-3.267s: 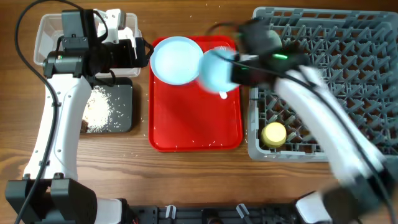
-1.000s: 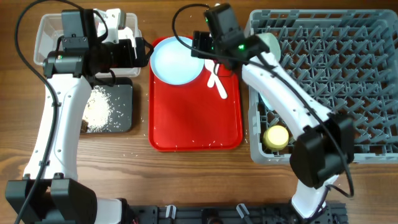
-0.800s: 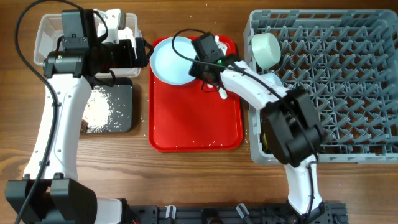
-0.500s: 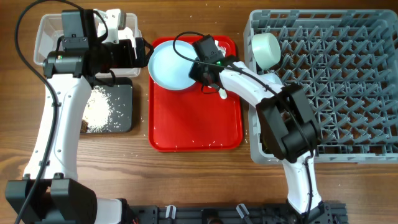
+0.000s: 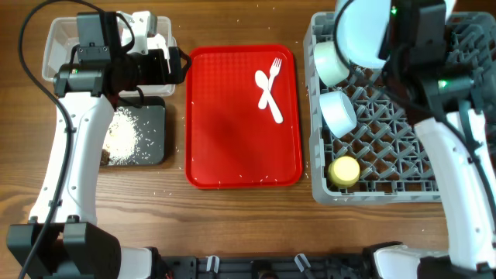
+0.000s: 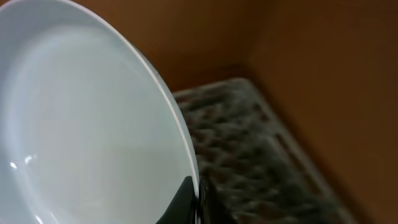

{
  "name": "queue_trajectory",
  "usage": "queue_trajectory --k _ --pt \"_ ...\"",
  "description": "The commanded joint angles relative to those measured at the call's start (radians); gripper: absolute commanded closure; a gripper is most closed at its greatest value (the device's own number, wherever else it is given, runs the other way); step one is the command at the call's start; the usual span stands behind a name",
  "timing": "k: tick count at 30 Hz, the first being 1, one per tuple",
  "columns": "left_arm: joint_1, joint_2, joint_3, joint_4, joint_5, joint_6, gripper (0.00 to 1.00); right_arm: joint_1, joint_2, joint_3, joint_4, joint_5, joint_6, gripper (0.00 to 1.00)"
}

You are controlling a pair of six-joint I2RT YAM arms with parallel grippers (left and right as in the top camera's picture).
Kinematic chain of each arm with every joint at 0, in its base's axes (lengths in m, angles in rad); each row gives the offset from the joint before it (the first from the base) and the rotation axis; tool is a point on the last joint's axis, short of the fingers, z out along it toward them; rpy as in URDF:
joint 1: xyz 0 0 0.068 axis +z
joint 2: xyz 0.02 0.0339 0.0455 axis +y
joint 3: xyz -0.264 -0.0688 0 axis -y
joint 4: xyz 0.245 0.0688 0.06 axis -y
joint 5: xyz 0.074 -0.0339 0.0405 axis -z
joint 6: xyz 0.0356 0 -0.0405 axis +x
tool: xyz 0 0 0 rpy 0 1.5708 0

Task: Sort waste into correct bins and load items into the dishwasher rack
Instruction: 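Stand the light blue plate upright in the dish rack, then grasp the white fork and spoon together with the right gripper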

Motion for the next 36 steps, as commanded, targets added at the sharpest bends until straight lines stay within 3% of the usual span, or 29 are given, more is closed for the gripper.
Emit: queue_trajectory --k 1,5,11,13,15,16,19,21,23,25,26,28,29,30,36 --pt "0.001 0.001 0.009 0.002 -0.006 0.019 0.0 -0.043 0.087 -0.034 0.003 0.175 -0.127 0.96" --pt "0.001 0.001 0.009 0.002 -0.006 0.019 0.0 -0.053 0.239 -0.034 0.083 0.289 -0.288 0.96" --pt "0.001 0.001 0.009 0.002 -0.006 0.019 0.0 -0.051 0.393 -0.034 0.122 0.247 -0.325 0.94" --pt "0.001 0.001 0.009 0.002 -0.005 0.019 0.0 -0.051 0.394 -0.034 0.104 0.144 -0.325 0.81" --pt "0.001 0.001 0.009 0.002 -0.005 0.019 0.0 -0.045 0.393 -0.034 0.073 0.092 -0.325 0.51" --pt "0.001 0.001 0.009 0.002 -0.005 0.019 0.0 -0.043 0.393 -0.034 0.064 0.085 -0.323 0.46" --pt "0.001 0.001 0.009 0.002 -0.005 0.019 0.0 -0.024 0.351 -0.024 0.043 0.045 -0.264 0.19" --pt "0.001 0.001 0.009 0.002 -0.006 0.019 0.0 -0.019 0.291 0.0 0.043 -0.029 -0.265 0.11" --pt "0.001 0.001 0.009 0.002 -0.005 0.019 0.0 -0.019 0.196 0.026 0.054 -0.252 -0.264 0.11" --pt "0.001 0.001 0.009 0.002 -0.005 0.019 0.0 -0.019 0.096 0.026 0.109 -0.703 -0.201 0.08" --pt "0.001 0.001 0.009 0.002 -0.005 0.019 0.0 -0.019 0.068 0.026 0.169 -0.995 -0.138 0.06" --pt "0.001 0.001 0.009 0.002 -0.005 0.019 0.0 -0.011 0.082 0.01 0.29 -1.235 0.011 0.1" --pt "0.001 0.001 0.009 0.002 -0.006 0.019 0.0 0.008 0.108 -0.006 0.344 -1.22 0.087 0.16" --pt "0.001 0.001 0.009 0.002 -0.006 0.019 0.0 0.067 0.196 -0.011 0.371 -1.083 0.17 0.27" --pt "0.001 0.001 0.009 0.002 -0.005 0.019 0.0 0.234 0.629 -0.01 0.268 -0.935 0.335 0.44"
